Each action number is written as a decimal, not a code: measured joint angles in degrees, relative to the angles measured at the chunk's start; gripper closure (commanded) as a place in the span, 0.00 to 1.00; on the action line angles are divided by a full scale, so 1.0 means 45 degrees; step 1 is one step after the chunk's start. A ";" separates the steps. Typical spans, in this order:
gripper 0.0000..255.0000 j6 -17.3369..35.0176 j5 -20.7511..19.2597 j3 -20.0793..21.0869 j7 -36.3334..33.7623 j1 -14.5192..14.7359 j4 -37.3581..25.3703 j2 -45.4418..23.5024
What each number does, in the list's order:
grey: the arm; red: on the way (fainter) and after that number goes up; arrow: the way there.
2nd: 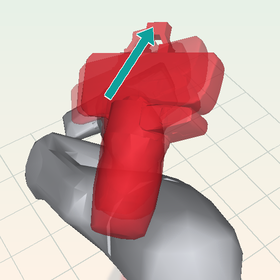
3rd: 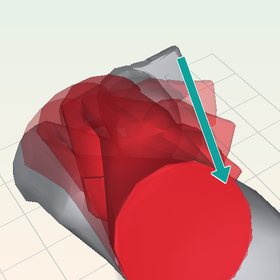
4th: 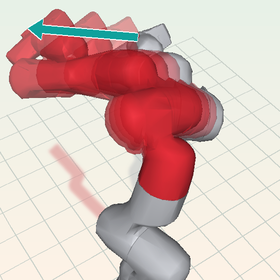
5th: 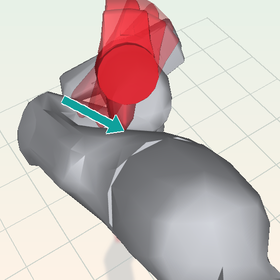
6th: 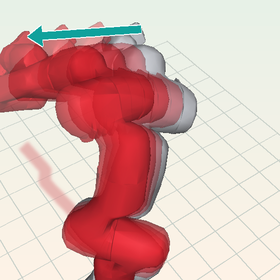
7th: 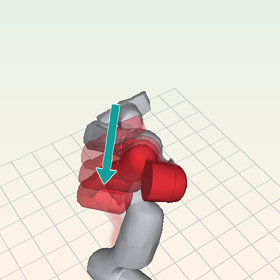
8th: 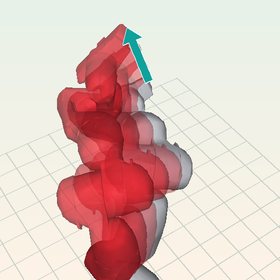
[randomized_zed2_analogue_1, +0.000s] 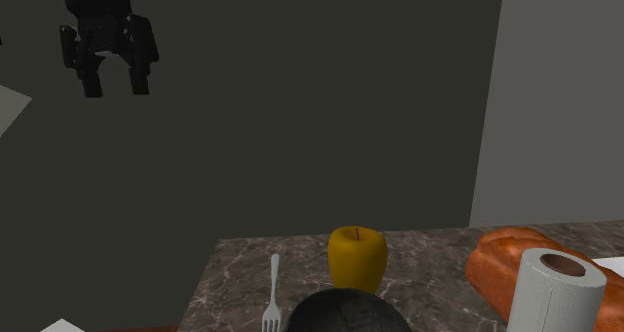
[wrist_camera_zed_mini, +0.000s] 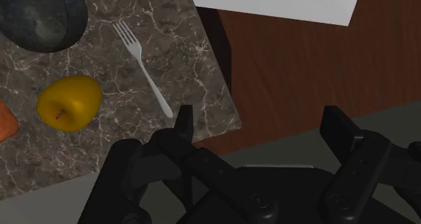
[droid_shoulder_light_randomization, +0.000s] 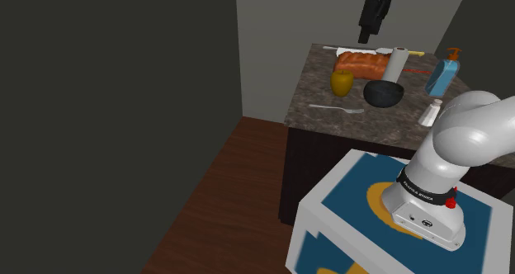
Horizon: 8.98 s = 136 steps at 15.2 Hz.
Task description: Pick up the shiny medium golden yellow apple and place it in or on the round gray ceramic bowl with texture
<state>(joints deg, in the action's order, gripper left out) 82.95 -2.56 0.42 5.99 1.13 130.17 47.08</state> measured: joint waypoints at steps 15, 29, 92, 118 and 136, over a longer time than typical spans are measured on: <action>0.00 0.1904 -0.2095 -0.4376 0.6692 0.0438 -0.0644 -0.3204; 0.00 0.3891 -0.0684 -0.8121 1.4701 0.0872 -0.4575 -1.0393; 1.00 0.0136 0.0834 -0.8423 1.8400 -0.0377 -1.0900 -1.3879; 1.00 0.0176 -0.3110 -0.8935 1.8939 -0.0556 -0.6036 -0.7670; 1.00 0.3157 -0.3310 -0.9246 1.8455 -0.0696 -0.2942 -0.7563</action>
<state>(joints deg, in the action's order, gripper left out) 97.15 -17.45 -41.19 89.03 -2.00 116.94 13.05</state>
